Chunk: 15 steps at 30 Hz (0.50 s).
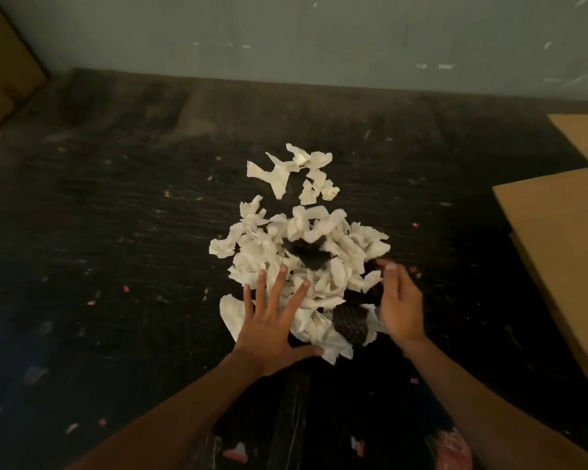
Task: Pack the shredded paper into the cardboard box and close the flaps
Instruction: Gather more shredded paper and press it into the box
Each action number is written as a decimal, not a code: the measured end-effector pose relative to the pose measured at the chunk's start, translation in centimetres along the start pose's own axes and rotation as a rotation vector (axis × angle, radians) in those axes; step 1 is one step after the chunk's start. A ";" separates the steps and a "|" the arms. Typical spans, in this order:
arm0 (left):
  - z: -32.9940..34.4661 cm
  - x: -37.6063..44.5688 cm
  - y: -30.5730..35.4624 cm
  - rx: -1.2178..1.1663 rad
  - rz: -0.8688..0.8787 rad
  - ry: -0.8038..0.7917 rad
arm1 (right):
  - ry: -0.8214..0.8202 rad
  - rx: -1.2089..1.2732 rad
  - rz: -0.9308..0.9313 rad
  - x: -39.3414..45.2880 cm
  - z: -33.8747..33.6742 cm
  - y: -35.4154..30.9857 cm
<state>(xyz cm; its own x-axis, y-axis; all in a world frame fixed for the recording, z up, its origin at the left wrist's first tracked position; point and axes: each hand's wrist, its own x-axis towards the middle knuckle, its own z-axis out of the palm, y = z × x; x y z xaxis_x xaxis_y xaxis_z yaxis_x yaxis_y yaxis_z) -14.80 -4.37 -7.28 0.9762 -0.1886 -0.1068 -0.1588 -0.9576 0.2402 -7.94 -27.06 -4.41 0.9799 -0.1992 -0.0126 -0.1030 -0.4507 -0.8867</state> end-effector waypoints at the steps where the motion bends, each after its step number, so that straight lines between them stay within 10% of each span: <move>1: -0.1 0.3 -0.6 0.010 0.002 -0.011 | 0.084 -0.018 -0.048 0.9 0.0 -0.6; 4: -0.3 1.1 -2.2 0.037 0.015 -0.023 | 0.203 -0.047 -0.130 5.7 0.0 -2.4; 15: -1.3 2.4 -4.6 -0.144 0.102 0.145 | -0.321 -0.372 -0.033 23.8 7.9 -9.2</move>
<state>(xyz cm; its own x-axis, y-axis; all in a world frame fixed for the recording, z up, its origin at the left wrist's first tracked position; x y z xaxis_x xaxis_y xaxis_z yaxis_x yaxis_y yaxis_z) -11.49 -0.17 -7.34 0.9689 -0.2397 0.0620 -0.2450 -0.8924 0.3788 17.69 -20.79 -0.15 0.9809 0.0723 -0.1804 -0.0674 -0.7441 -0.6646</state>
